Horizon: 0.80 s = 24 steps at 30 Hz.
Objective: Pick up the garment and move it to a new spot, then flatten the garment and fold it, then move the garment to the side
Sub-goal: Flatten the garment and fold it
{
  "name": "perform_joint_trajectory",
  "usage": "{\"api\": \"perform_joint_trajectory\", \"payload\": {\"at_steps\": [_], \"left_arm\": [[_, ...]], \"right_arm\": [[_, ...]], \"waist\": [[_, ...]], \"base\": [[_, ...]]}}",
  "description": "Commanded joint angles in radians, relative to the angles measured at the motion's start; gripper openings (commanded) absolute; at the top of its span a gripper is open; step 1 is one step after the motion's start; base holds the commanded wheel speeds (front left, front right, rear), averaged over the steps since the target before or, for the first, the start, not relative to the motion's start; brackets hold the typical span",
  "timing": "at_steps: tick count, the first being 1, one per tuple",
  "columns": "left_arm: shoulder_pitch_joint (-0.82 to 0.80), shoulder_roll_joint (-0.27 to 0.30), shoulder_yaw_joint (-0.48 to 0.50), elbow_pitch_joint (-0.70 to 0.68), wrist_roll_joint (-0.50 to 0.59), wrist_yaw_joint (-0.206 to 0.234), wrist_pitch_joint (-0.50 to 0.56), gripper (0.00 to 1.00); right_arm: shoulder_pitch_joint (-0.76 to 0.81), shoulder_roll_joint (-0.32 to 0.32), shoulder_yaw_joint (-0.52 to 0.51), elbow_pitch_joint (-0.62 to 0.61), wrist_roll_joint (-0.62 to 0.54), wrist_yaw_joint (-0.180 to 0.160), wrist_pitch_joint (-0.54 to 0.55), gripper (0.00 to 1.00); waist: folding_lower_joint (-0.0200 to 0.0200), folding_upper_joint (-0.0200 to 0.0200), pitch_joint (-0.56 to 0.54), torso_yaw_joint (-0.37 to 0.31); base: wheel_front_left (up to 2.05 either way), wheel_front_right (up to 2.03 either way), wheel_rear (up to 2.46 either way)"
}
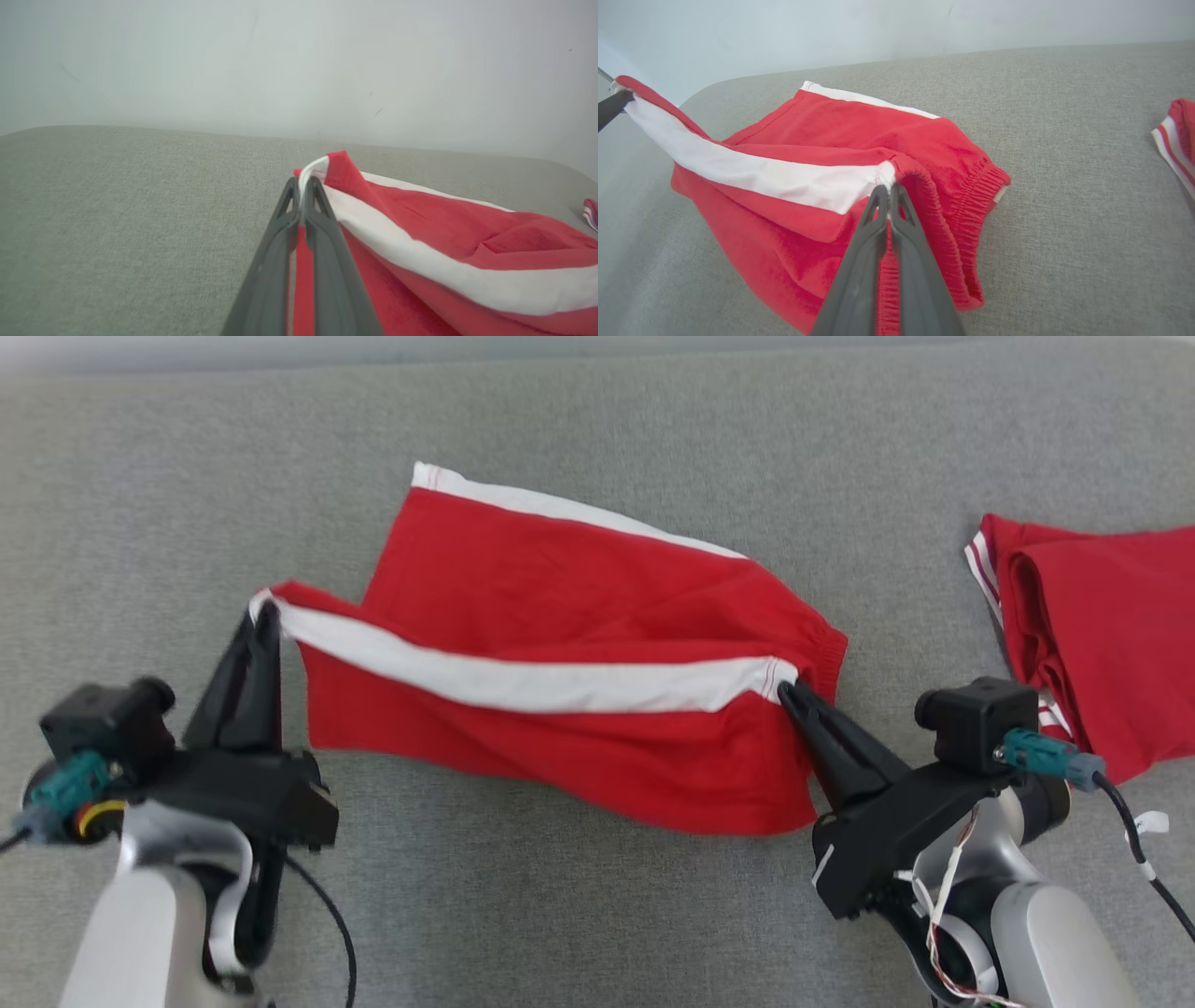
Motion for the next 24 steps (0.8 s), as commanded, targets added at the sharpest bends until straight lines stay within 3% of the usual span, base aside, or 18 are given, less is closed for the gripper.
{"api": "perform_joint_trajectory", "payload": {"at_steps": [1, 13, 24], "left_arm": [[-0.059, 0.009, 0.001, 0.036, 0.016, 0.003, -0.012, 0.0], [-0.304, 0.046, -0.03, 0.228, 0.085, 0.011, -0.038, 0.0], [-0.468, 0.088, -0.072, 0.369, 0.137, -0.008, -0.035, 0.0]], "right_arm": [[-0.03, 0.014, -0.01, 0.018, -0.006, -0.002, -0.032, 0.0], [-0.14, 0.051, -0.033, 0.139, 0.019, -0.002, -0.185, 0.0], [-0.221, 0.052, -0.003, 0.243, 0.12, -0.002, -0.307, 0.0]], "waist": [[-0.0001, -0.0001, 0.057, -0.028], [-0.0001, -0.0001, 0.146, -0.082], [-0.0001, -0.0001, 0.183, -0.113]], "base": [[0.0, 0.0, 0.0], [0.0, 0.0, 0.0], [0.0, 0.0, 0.0]]}}
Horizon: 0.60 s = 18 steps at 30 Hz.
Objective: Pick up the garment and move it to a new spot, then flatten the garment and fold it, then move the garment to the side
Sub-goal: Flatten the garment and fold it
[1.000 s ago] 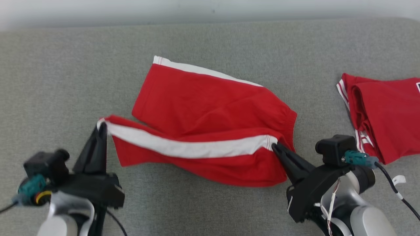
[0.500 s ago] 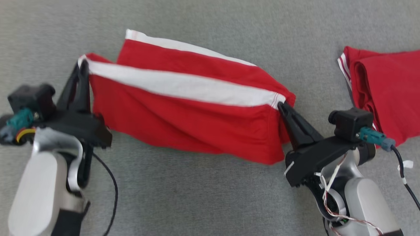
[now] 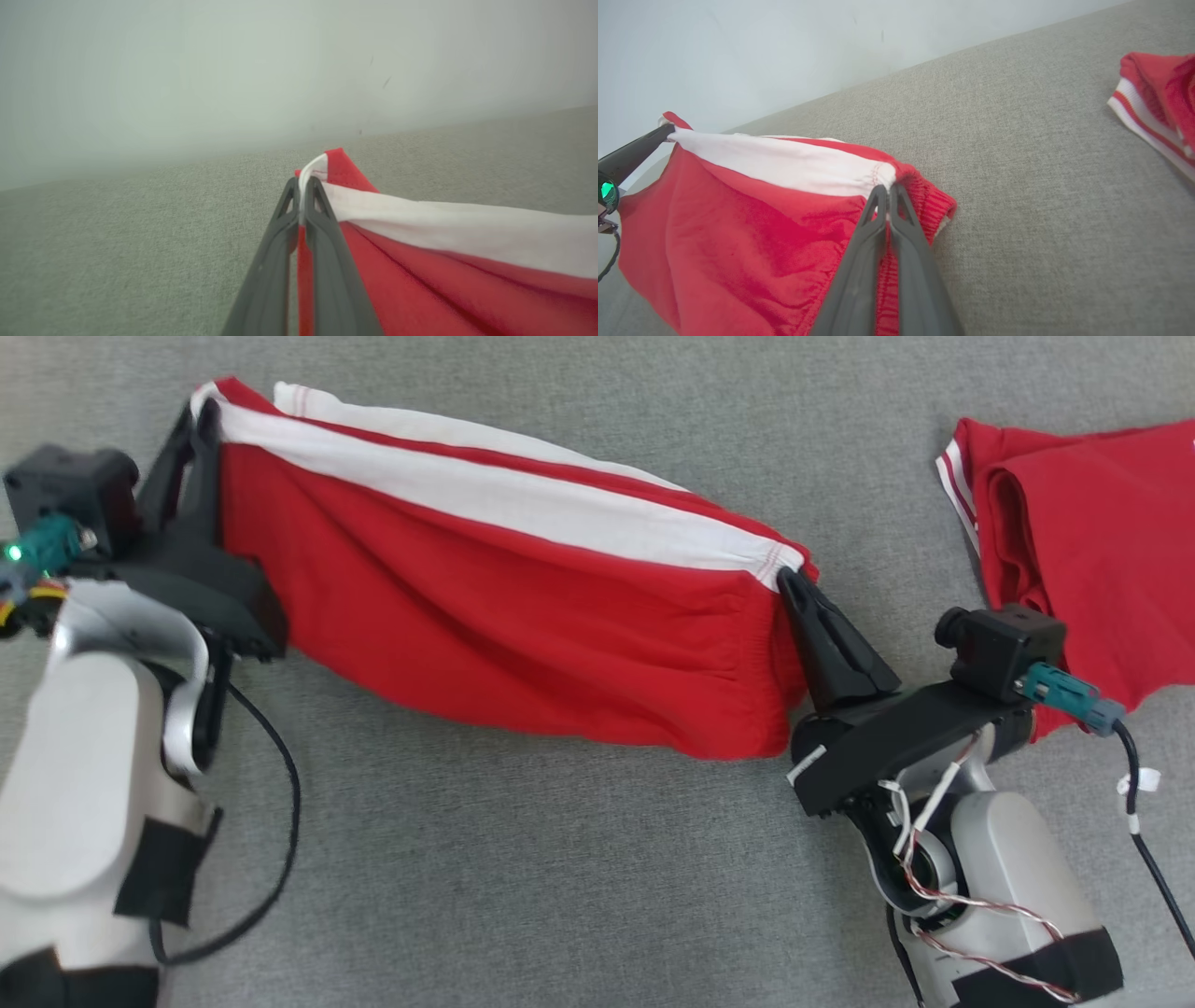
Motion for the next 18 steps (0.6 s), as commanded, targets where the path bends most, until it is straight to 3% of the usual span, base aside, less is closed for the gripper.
{"api": "perform_joint_trajectory", "payload": {"at_steps": [1, 9, 10, 11, 12, 18], "left_arm": [[-0.031, 0.01, -0.006, 0.017, 0.011, -0.004, -0.001, 0.0], [-0.099, 0.021, -0.036, 0.118, 0.034, -0.013, -0.004, 0.0], [-0.104, 0.021, -0.039, 0.132, 0.034, -0.015, -0.009, 0.92], [-0.109, 0.023, -0.042, 0.143, 0.04, -0.014, -0.02, 1.0], [-0.113, 0.024, -0.046, 0.151, 0.044, -0.012, -0.031, 1.0], [-0.101, 0.027, -0.067, 0.184, 0.071, 0.003, -0.116, 1.0]], "right_arm": [[-0.017, 0.001, 0.007, 0.013, 0.011, -0.002, -0.012, 0.0], [-0.05, 0.002, 0.027, 0.077, 0.05, -0.002, -0.045, 0.0], [-0.051, 0.002, 0.03, 0.086, 0.054, -0.002, -0.047, 0.05], [-0.054, 0.001, 0.033, 0.096, 0.061, -0.002, -0.054, 0.37], [-0.056, 0.001, 0.031, 0.105, 0.075, -0.002, -0.06, 1.0], [-0.062, 0.001, 0.006, 0.136, 0.107, -0.002, -0.094, 1.0]], "waist": [[-0.0001, -0.0001, 0.01, -0.012], [-0.0001, -0.0001, 0.013, -0.024], [-0.0001, -0.0001, 0.01, -0.025], [-0.0001, -0.0001, 0.008, -0.026], [-0.0001, -0.0001, 0.006, -0.026], [-0.0001, -0.0001, -0.029, -0.012]], "base": [[0.0, 0.0, 0.0], [0.0, 0.0, 0.0], [0.0, 0.0, 0.0], [0.0, 0.0, 0.0], [0.0, 0.0, 0.0], [0.0, 0.0, 0.0]]}}
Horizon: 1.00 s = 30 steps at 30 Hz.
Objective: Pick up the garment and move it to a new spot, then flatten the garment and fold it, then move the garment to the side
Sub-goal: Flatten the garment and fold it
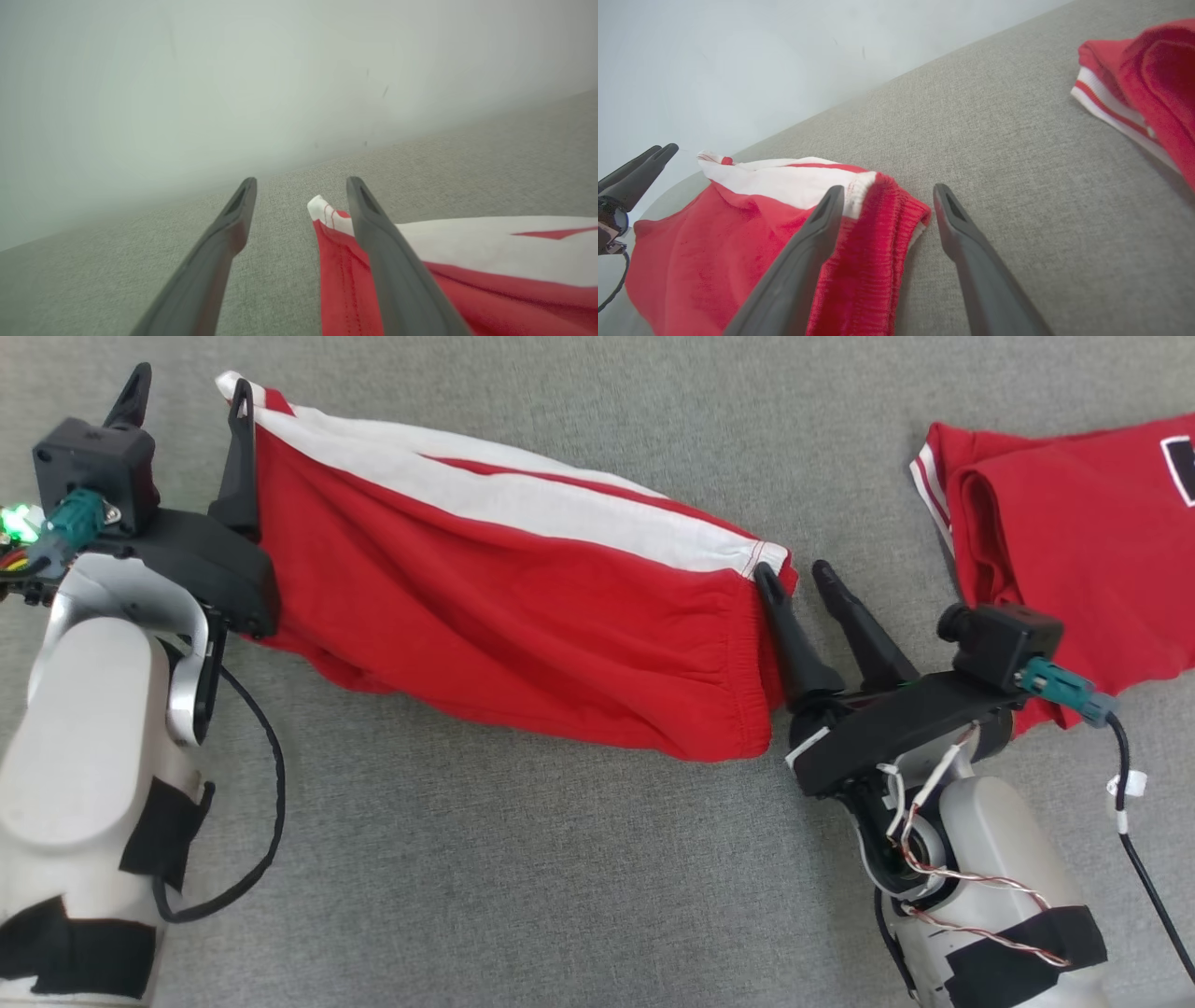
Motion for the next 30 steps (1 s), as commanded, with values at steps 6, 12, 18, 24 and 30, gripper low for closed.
{"api": "perform_joint_trajectory", "payload": {"at_steps": [6, 12, 18, 24, 30], "left_arm": [[0.078, 0.006, -0.02, 0.018, 0.008, 0.009, -0.032, 1.0], [0.19, 0.023, -0.023, 0.038, -0.021, -0.001, -0.004, 1.0], [0.271, 0.018, 0.018, 0.049, -0.096, -0.005, 0.051, 1.0], [0.3, 0.024, 0.077, 0.01, -0.153, 0.022, 0.045, 1.0], [0.296, 0.017, 0.078, 0.01, -0.189, 0.02, 0.121, 1.0]], "right_arm": [[0.045, 0.0, -0.053, -0.001, -0.013, -0.002, -0.01, 1.0], [0.148, 0.0, -0.132, -0.084, -0.094, -0.002, 0.004, 1.0], [0.289, 0.001, -0.161, -0.226, -0.155, -0.002, 0.036, 1.0], [0.388, 0.001, -0.186, -0.301, -0.175, -0.002, 0.064, 1.0], [0.428, 0.001, -0.175, -0.333, -0.169, -0.002, 0.079, 1.0]], "waist": [[-0.0001, -0.0001, -0.072, 0.024], [-0.0001, -0.0001, -0.14, 0.023], [-0.0001, -0.0001, -0.181, -0.012], [-0.0001, -0.0001, -0.194, -0.05], [-0.0001, -0.0001, -0.185, -0.077]], "base": [[0.0, 0.0, 0.0], [0.0, 0.0, 0.0], [0.0, 0.0, 0.0], [0.0, 0.0, 0.0], [0.0, 0.0, 0.0]]}}
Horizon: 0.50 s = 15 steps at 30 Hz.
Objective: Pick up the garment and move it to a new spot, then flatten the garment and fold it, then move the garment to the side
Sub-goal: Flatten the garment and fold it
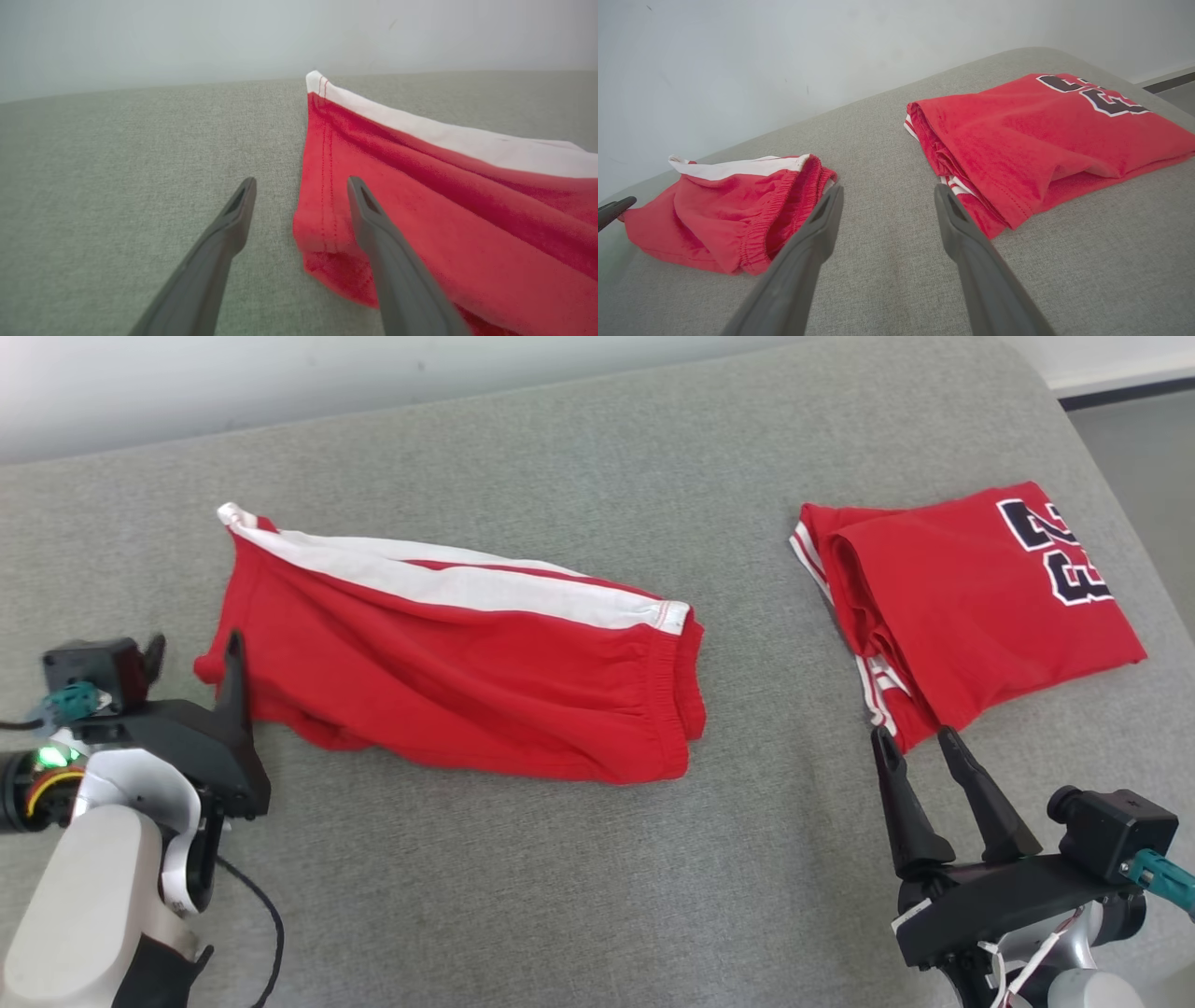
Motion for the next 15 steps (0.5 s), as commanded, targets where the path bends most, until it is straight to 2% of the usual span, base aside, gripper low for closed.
{"api": "perform_joint_trajectory", "payload": {"at_steps": [1, 6, 14, 15], "left_arm": [[0.005, 0.003, -0.007, 0.015, -0.004, 0.008, 0.041, 1.0], [-0.003, -0.003, -0.014, 0.046, -0.017, 0.029, 0.124, 1.0], [0.026, -0.048, -0.019, 0.095, -0.093, 0.003, 0.272, 1.0], [0.041, -0.059, -0.021, 0.099, -0.108, 0.0, 0.315, 1.0]], "right_arm": [[0.011, 0.001, 0.006, -0.009, 0.002, -0.002, 0.003, 1.0], [0.005, 0.001, 0.02, -0.017, -0.003, -0.002, 0.006, 1.0], [0.0, 0.001, 0.016, -0.02, -0.015, -0.002, 0.0, 1.0], [0.0, 0.001, 0.015, -0.019, -0.016, -0.002, 0.0, 1.0]], "waist": [[0.0002, 0.0001, 0.008, -0.015], [0.0002, 0.0001, 0.024, -0.03], [0.0002, 0.0001, 0.041, -0.034], [0.0002, 0.0001, 0.04, -0.032]], "base": [[0.0, 0.0, 0.0], [0.0, 0.0, 0.0], [0.0, 0.0, 0.0], [0.0, 0.0, 0.0]]}}
